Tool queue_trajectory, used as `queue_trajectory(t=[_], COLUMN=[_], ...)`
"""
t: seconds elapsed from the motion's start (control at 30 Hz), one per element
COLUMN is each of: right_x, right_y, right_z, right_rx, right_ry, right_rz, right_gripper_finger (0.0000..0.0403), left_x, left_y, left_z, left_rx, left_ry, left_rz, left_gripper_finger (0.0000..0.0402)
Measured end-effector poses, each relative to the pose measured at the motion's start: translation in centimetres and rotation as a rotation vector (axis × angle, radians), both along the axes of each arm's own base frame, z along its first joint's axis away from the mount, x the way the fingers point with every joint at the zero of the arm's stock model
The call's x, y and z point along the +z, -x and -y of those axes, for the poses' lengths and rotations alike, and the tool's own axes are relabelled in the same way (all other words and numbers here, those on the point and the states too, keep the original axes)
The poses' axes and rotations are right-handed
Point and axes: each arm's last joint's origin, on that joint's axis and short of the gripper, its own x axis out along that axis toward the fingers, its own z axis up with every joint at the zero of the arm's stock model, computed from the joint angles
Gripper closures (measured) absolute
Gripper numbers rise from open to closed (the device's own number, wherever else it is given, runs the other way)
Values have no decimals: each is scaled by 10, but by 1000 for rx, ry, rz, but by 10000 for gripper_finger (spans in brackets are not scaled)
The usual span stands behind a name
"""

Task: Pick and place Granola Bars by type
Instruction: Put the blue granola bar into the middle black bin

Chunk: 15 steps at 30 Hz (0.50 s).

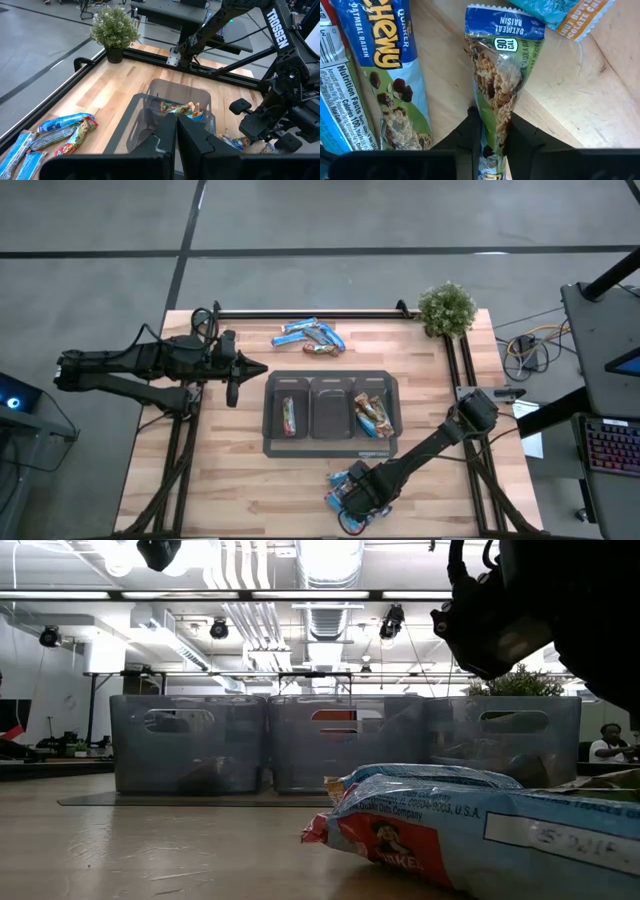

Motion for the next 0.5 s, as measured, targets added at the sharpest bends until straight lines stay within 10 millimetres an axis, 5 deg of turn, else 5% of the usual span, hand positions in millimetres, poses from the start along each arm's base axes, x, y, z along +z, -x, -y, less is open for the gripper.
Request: queue_trajectory(t=[0.5], right_x=[56], right_y=[8], right_z=[7], right_rx=[-10], right_ry=[-41], right_rz=[136], right_gripper_finger=[350], left_x=[0], left_y=[0], left_z=[0], left_rx=[0], left_ry=[0], left_rz=[3], left_gripper_finger=[401])
